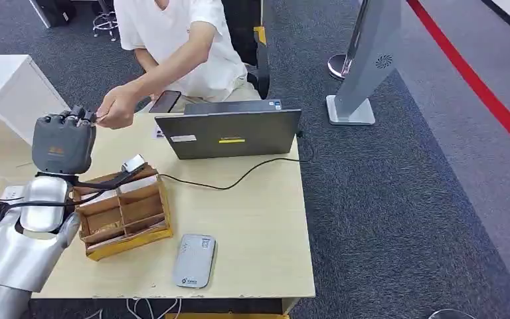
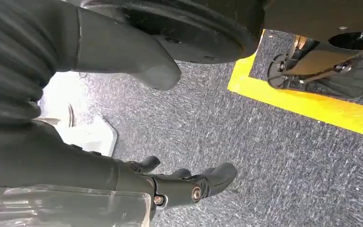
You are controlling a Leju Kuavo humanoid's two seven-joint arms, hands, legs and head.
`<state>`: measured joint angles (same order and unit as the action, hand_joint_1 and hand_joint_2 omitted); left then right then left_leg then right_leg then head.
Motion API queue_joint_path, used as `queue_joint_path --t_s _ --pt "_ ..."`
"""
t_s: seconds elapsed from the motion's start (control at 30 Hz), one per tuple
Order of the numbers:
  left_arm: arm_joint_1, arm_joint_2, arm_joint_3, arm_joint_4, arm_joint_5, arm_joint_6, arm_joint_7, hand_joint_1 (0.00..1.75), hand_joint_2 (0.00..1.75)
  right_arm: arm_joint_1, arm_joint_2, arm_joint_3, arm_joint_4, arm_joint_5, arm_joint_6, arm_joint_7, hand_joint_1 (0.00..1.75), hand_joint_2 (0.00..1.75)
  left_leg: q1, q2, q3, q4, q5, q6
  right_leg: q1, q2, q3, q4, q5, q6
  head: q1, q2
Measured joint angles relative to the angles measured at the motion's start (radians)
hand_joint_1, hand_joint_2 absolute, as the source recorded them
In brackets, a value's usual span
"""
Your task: Pass the card to the sensor for recognition and then transmit it.
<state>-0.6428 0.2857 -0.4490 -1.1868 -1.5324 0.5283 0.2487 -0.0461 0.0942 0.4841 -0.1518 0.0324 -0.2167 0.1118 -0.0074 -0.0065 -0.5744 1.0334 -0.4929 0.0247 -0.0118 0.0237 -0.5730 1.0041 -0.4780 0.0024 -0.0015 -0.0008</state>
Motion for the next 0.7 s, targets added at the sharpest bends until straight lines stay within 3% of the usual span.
queue_joint_path --t_s 0.17,0.43,0.57,0.7 --pt "0.025 -0.033 0.042 -0.006 0.001 -0.017 -0.034 0.00 1.75 0.001 0.000 0.000 0.000 -0.003 -0.003 -0.011 0.00 1.75 0.000 0.000 0.000 0.000 0.000 0.000 0.000 0.000 0.000 0.000 0.000 0.000 0.000 0.000" --pt "0.104 -0.049 0.085 -0.099 0.002 -0.038 -0.065 0.00 1.75 0.002 0.000 0.000 0.002 -0.012 -0.007 -0.013 0.00 1.75 0.000 0.000 0.000 0.000 0.000 0.000 0.000 0.000 0.000 0.000 0.000 0.000 0.000 0.000" --pt "0.190 -0.046 0.087 -0.202 0.001 -0.052 -0.084 0.00 1.75 0.005 0.000 -0.001 0.002 -0.027 -0.017 -0.008 0.00 1.75 0.000 0.000 0.000 0.000 0.000 0.000 0.000 0.000 0.000 0.000 0.000 0.000 0.000 0.000" --pt "0.350 -0.024 0.083 -0.377 0.000 -0.045 -0.091 0.00 1.75 0.012 0.003 -0.004 0.002 -0.055 -0.049 -0.002 0.00 1.75 0.000 0.002 0.000 -0.001 -0.002 0.000 0.000 0.001 0.000 0.000 -0.002 -0.001 0.000 0.000"
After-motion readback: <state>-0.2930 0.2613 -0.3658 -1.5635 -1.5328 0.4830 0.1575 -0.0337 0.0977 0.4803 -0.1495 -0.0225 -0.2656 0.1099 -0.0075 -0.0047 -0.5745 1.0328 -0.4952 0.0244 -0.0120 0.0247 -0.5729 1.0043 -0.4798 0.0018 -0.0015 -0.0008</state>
